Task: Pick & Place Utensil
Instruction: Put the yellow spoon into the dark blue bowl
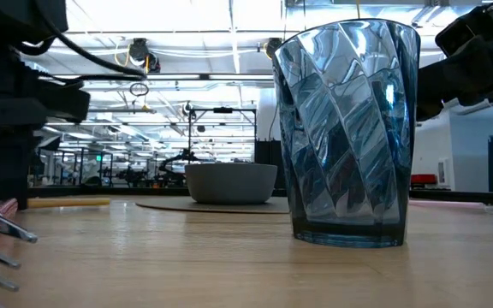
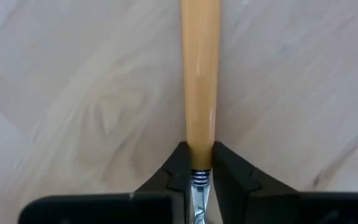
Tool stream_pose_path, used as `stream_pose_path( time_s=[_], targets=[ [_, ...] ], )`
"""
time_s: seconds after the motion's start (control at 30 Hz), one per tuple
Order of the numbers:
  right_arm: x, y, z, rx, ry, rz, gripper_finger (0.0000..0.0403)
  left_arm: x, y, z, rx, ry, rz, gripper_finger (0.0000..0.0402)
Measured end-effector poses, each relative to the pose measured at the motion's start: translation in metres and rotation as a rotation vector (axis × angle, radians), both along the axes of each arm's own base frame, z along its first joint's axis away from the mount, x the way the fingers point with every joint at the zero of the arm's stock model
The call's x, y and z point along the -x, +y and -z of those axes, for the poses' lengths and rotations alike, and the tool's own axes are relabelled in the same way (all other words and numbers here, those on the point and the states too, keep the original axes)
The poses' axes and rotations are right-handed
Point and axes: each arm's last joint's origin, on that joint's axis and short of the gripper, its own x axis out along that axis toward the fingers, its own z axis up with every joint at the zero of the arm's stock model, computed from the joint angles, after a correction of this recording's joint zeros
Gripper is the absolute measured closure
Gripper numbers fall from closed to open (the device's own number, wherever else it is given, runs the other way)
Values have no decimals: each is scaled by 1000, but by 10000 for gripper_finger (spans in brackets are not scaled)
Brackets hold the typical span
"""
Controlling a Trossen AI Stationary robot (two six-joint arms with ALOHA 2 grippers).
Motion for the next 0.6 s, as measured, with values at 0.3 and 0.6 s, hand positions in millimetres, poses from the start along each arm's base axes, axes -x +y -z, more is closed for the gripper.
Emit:
stream_pose_path(
  time_s=[0.3,0.6],
  targets=[
    [0,0,0,0,0,0,248,-1,1,-1,-49,-40,-35,361],
    [0,0,-1,-1,-8,0,248,-10,-1,-7,-80,-185,-12,361]
  ],
)
